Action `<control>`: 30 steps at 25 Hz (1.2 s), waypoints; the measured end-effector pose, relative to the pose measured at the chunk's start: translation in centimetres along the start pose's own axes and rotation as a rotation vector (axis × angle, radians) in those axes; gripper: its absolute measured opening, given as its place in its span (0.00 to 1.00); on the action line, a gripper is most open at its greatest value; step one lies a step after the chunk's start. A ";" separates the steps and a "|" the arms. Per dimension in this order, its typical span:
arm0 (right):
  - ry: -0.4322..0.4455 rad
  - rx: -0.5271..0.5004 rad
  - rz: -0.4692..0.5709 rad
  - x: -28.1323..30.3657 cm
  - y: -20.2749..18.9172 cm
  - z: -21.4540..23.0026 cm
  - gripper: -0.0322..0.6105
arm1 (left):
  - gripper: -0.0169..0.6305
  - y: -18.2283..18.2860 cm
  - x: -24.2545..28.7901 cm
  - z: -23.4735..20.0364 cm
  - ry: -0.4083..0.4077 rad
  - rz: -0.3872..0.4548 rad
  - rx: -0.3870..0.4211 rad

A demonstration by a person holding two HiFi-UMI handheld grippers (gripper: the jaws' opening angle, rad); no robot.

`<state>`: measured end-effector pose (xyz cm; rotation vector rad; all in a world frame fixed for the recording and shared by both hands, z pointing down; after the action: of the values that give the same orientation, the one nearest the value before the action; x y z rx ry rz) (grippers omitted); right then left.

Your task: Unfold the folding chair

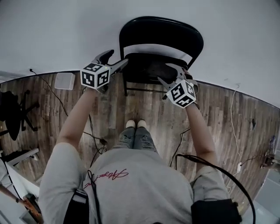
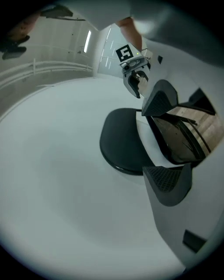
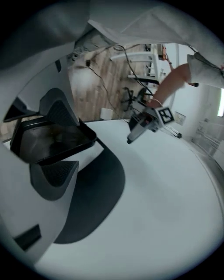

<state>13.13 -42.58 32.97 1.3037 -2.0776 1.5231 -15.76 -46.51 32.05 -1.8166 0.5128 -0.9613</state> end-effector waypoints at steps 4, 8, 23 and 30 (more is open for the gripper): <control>0.156 -0.119 -0.217 6.4 -3.3 3.4 0.43 | 0.59 0.2 5.7 -5.9 0.056 -0.181 0.012; 0.202 -0.184 -0.329 11.3 -4.5 5.3 0.43 | 0.59 -1.3 9.7 -8.4 0.047 -0.272 -0.006; 0.364 -0.297 -0.535 18.7 -5.2 4.1 0.45 | 0.59 -2.1 14.9 -7.2 -0.148 -0.332 0.179; 0.283 -0.188 -0.473 17.9 -4.8 4.2 0.27 | 0.49 -2.0 15.0 -7.0 -0.157 -0.185 0.146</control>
<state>7.91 -55.55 45.89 1.3015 -1.5547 1.1927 -12.49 -60.17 41.09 -1.8109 0.1754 -0.9446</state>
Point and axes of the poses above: the fingertips, and each gripper's own axes: x forward along the fingers, z to its right, y out of its top, the point moved 10 cm from there along -x, backward along the fingers, and after that the axes turned 3 degrees about y, right-handed, at the moved point
